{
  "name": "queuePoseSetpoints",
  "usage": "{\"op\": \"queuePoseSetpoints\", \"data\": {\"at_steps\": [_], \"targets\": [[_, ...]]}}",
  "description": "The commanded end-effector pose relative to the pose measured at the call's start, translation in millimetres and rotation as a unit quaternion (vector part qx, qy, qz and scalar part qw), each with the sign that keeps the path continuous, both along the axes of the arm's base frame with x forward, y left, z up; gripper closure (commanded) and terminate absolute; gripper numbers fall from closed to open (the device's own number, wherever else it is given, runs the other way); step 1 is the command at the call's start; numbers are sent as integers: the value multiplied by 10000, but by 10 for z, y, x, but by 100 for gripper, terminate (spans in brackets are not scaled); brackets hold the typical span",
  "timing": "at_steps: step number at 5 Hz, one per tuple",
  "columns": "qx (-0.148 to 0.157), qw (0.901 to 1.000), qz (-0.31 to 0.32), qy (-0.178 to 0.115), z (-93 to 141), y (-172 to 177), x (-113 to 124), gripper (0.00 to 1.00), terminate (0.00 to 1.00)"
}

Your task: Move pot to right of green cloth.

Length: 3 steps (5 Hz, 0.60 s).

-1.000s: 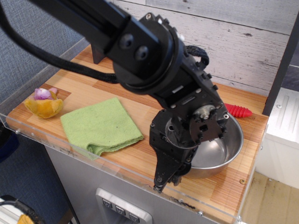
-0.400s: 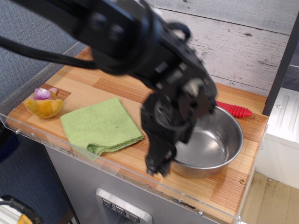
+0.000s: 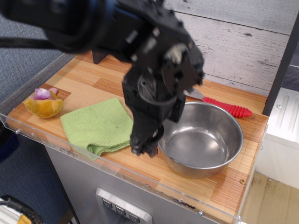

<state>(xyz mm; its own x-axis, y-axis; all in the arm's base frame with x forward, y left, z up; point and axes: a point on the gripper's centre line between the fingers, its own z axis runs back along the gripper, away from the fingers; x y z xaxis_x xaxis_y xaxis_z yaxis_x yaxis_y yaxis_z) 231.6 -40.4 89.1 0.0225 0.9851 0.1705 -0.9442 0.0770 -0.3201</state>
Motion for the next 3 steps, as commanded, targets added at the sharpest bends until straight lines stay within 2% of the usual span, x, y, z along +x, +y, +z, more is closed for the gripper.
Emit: {"op": "queuePoseSetpoints", "data": {"at_steps": [1, 2, 3], "targets": [[8, 9982, 189, -567, 517, 156, -75, 0, 0], [262, 9970, 305, -658, 648, 222, -66, 0, 0], [262, 9970, 305, -658, 648, 222, -66, 0, 100]]}}
